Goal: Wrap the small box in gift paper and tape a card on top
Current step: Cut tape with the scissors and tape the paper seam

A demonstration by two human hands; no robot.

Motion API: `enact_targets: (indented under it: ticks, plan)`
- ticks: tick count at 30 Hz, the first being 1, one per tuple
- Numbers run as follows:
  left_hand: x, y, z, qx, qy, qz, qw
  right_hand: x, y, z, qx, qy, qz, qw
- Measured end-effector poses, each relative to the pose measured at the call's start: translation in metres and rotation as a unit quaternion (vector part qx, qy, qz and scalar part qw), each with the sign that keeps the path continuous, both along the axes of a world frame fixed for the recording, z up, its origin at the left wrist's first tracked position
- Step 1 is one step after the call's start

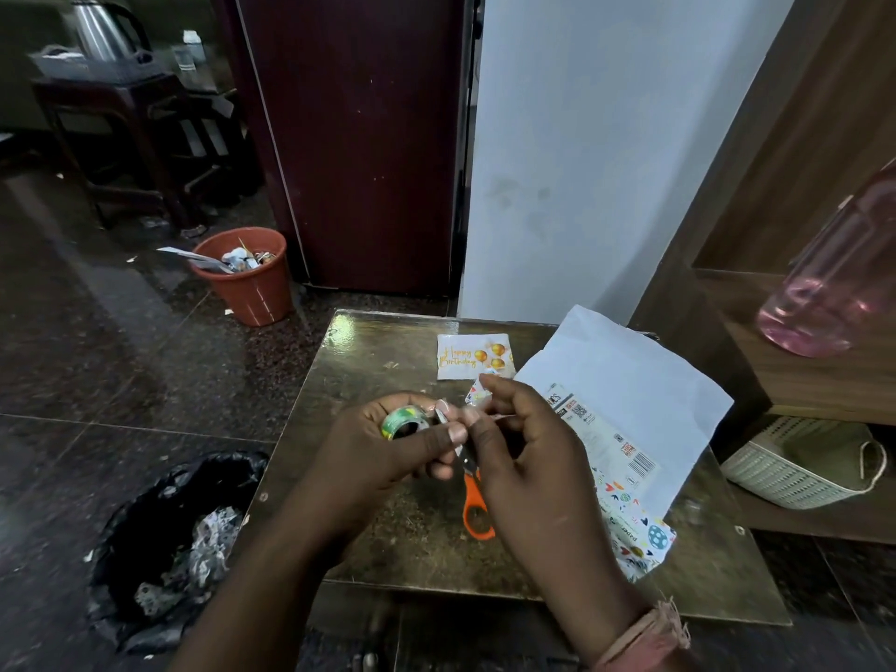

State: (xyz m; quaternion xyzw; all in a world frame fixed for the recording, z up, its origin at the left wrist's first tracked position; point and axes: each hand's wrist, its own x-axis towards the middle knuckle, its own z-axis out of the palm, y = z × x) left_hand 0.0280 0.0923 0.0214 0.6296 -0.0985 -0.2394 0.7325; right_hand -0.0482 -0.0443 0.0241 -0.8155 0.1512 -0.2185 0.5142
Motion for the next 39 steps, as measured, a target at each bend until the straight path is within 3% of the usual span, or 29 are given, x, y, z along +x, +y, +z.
enact_targets:
  ticks: [9,14,18,20,22,25,33,39]
  plan:
    - [-0.001,0.0,0.001,0.035,-0.014,0.014,0.999,0.001,-0.009,0.012,0.136,-0.047,0.001,0.99]
    - [0.0,0.002,0.0,0.037,-0.007,0.039,0.999,0.0,-0.042,0.027,0.166,-0.128,-0.086,0.974]
    - [0.001,0.002,-0.001,0.036,-0.003,0.051,0.998,-0.011,-0.096,0.031,0.108,-0.129,-0.193,0.967]
    - [0.001,0.003,-0.001,0.037,-0.002,0.059,0.998,-0.021,-0.123,0.024,0.042,-0.067,-0.236,0.968]
    - [0.001,0.002,0.0,0.04,-0.005,0.063,0.997,-0.033,-0.146,0.015,-0.044,0.054,-0.235,0.97]
    - [0.0,0.0,0.0,0.041,-0.002,0.062,0.997,-0.046,-0.162,0.008,-0.051,0.206,-0.18,0.96]
    - [0.001,0.001,-0.001,0.048,-0.001,0.064,0.997,-0.052,-0.167,0.013,-0.089,0.381,-0.124,0.912]
    - [0.0,0.001,-0.001,0.056,0.004,0.061,0.997,-0.056,-0.166,0.015,-0.074,0.438,-0.062,0.894]
